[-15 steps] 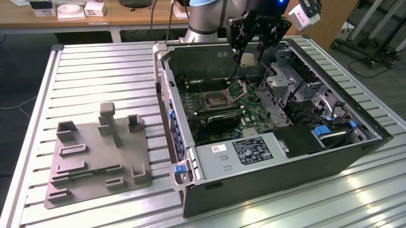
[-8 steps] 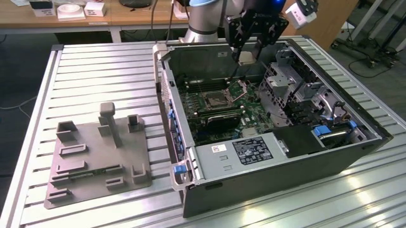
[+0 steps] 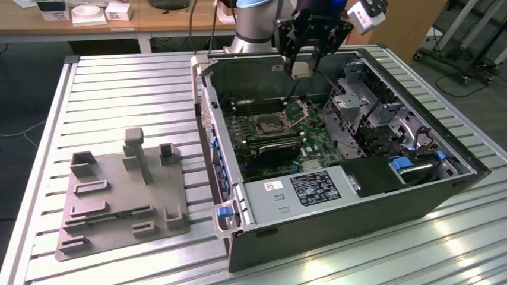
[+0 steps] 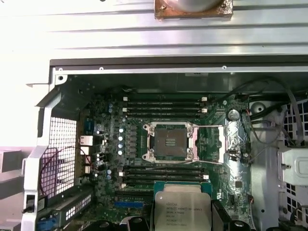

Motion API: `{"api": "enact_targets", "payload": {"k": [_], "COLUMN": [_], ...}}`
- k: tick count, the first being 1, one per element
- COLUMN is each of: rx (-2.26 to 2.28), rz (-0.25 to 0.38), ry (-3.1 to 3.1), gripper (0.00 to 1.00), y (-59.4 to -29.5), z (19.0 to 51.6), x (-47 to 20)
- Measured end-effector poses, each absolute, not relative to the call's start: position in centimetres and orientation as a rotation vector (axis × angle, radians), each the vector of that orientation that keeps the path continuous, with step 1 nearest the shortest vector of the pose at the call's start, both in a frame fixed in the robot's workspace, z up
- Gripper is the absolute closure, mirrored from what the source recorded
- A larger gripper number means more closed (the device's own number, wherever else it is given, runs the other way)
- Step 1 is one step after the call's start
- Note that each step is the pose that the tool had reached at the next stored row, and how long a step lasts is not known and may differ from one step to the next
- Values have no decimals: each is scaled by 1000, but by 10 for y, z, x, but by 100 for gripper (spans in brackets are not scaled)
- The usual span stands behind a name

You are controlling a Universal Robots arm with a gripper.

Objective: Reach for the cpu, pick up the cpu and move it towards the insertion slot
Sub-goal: 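Pick up the cpu and move it towards the insertion slot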

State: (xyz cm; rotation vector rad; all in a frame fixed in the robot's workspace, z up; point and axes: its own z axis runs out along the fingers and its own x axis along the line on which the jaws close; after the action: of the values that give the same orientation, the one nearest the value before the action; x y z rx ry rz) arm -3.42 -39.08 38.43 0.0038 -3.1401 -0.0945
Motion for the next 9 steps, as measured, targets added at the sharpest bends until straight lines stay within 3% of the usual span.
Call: {"api": "enact_targets", "payload": {"k": [9], "rx": [4], "rz": [-97], "ry": [-3140], "gripper": [45], "y": [-384], "z": [382], "x": [-36]}}
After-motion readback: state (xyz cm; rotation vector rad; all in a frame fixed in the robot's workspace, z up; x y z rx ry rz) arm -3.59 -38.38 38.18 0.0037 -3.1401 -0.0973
